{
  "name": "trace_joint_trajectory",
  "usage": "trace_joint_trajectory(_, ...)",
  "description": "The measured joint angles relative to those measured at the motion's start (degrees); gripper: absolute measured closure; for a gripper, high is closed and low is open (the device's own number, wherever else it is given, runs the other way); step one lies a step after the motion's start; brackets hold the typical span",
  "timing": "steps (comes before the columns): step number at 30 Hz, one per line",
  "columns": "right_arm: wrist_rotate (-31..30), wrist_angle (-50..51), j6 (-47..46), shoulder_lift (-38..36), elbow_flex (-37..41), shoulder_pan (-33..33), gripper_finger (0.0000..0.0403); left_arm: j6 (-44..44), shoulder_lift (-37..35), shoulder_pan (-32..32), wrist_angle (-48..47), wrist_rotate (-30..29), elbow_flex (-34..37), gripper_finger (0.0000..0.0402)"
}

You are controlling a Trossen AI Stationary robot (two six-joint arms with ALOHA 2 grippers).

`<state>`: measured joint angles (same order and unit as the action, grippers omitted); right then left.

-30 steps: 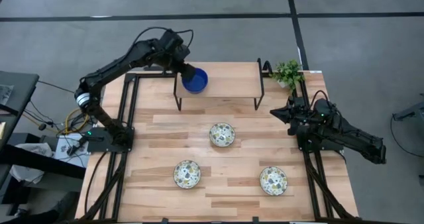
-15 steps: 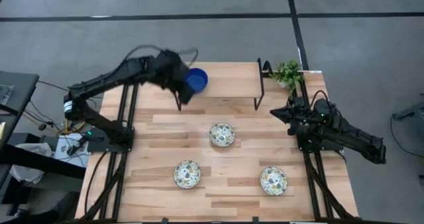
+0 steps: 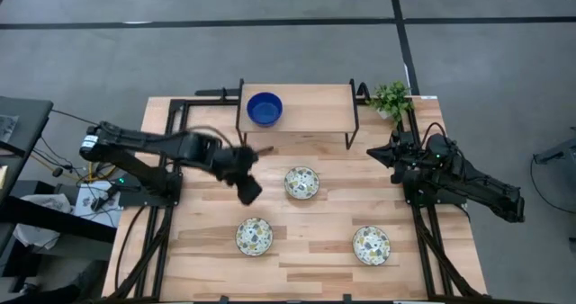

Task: Pick & Place Mini bowls
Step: Put the bottom left yellow patterned bowl on the shelf

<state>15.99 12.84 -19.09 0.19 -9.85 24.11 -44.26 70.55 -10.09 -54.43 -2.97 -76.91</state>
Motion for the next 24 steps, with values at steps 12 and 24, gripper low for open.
trace_joint_trajectory(12,-0.02,0.00,0.00,0.00,0.00,0.00,0.0403,-2.76,8.12,-17.99,8.20,-4.06,3.28,0.0298)
trace_joint_trajectory(24,0.00,0.00,0.01,0.00,0.00,-0.01,0.0403,-4.45,16.80,-24.39,8.42,-4.11,3.28,0.0298)
